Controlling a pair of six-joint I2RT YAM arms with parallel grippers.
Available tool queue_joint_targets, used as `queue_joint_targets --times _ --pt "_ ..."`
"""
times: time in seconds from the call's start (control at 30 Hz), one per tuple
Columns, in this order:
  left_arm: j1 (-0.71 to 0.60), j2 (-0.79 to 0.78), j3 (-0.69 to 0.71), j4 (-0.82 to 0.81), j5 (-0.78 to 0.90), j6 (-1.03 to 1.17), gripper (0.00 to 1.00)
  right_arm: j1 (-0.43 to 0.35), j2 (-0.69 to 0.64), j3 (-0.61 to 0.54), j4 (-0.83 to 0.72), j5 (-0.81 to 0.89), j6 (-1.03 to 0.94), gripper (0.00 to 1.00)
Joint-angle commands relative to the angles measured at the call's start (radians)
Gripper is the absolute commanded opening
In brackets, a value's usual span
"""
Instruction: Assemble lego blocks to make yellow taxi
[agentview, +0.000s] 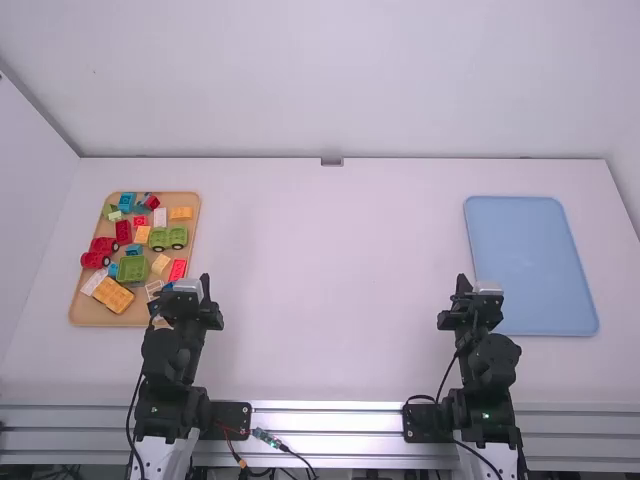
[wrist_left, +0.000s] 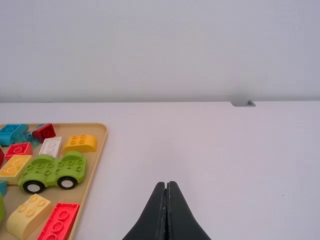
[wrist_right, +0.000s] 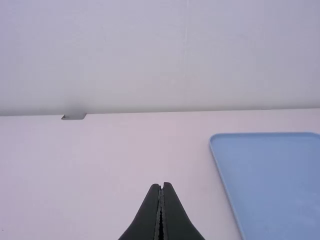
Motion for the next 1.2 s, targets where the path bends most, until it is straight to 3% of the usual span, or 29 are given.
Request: queue_joint_targets --times 0.0,0.23,0.9,1.17 --pt "-0.005 0.005 0.005 0.005 -0.005 -0.005 0.01 -0.005 0.005 0.005 0.005 -0.007 0.008 0.01" --pt "-0.035 0.06 0.06 0.058 -0.042 -0.06 0.06 -0.021 0.062 0.062 0.062 -0.063 0.062 0.07" --pt "-0.037 0.2 0.2 -0.082 -0.067 -0.059 0.2 -0.033 0.204 0.205 0.146 -0.206 0.088 0.21" --pt "-0.035 0.253 0.253 -0.042 -0.118 -0.112 0.26 -0.04 0.275 0.276 0.165 -0.277 0.155 0.28"
